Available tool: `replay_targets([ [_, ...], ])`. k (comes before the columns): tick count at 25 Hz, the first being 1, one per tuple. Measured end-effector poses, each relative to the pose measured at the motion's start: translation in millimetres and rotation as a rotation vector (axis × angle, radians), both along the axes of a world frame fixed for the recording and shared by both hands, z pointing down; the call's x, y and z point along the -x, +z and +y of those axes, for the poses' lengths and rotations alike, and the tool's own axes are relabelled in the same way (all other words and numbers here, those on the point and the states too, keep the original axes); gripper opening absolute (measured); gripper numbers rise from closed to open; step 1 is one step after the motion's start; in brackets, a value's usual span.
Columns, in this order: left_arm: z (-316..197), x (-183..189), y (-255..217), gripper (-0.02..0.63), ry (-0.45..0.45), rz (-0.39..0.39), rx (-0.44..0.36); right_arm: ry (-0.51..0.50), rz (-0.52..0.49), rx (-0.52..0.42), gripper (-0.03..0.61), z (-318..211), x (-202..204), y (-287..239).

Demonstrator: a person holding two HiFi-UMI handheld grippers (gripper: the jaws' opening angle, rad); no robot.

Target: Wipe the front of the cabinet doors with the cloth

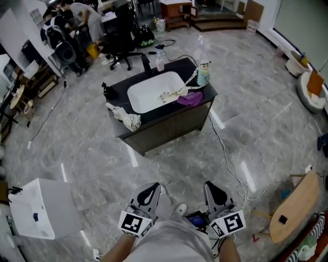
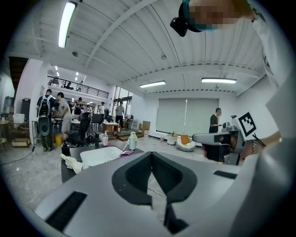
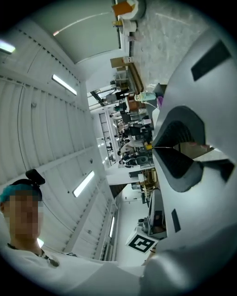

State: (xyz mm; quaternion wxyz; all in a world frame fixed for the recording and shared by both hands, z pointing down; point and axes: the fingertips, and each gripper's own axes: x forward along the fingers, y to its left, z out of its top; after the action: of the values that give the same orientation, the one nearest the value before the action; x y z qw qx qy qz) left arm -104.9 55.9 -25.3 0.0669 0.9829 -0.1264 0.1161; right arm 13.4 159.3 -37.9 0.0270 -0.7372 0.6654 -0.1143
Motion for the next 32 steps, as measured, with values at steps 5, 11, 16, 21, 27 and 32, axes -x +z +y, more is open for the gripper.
replay_targets([
  [5, -38.6, -39.6, 14.0, 0.005, 0.022, 0.013, 0.014, 0.006, -0.074, 0.039, 0.026, -44.9, -28.6, 28.0],
  [11, -110.7, -93.6, 24.7, 0.005, 0.033, 0.033, 0.050, 0.014, -0.072, 0.070, 0.026, -110.3, -80.4, 22.4],
  [16, -175.0, -147.3, 16.4, 0.005, 0.069, 0.060, 0.019, 0.057, -0.060, 0.055, 0.025, -164.8, -130.5, 9.8],
  [21, -206.9, -185.0, 13.5, 0.005, 0.096, 0.072, 0.027, 0.066, 0.009, 0.099, 0.025, -195.9, -165.3, 10.6],
  [27, -220.0, -215.2, 40.1, 0.005, 0.062, 0.017, 0.059, 0.012, 0.073, 0.157, 0.026, -228.1, -217.6, 29.0],
  [32, -241.8, -254.5, 45.5, 0.005, -0.040, 0.020, 0.066, -0.139, 0.108, 0.226, 0.028, -267.1, -270.9, 60.4],
])
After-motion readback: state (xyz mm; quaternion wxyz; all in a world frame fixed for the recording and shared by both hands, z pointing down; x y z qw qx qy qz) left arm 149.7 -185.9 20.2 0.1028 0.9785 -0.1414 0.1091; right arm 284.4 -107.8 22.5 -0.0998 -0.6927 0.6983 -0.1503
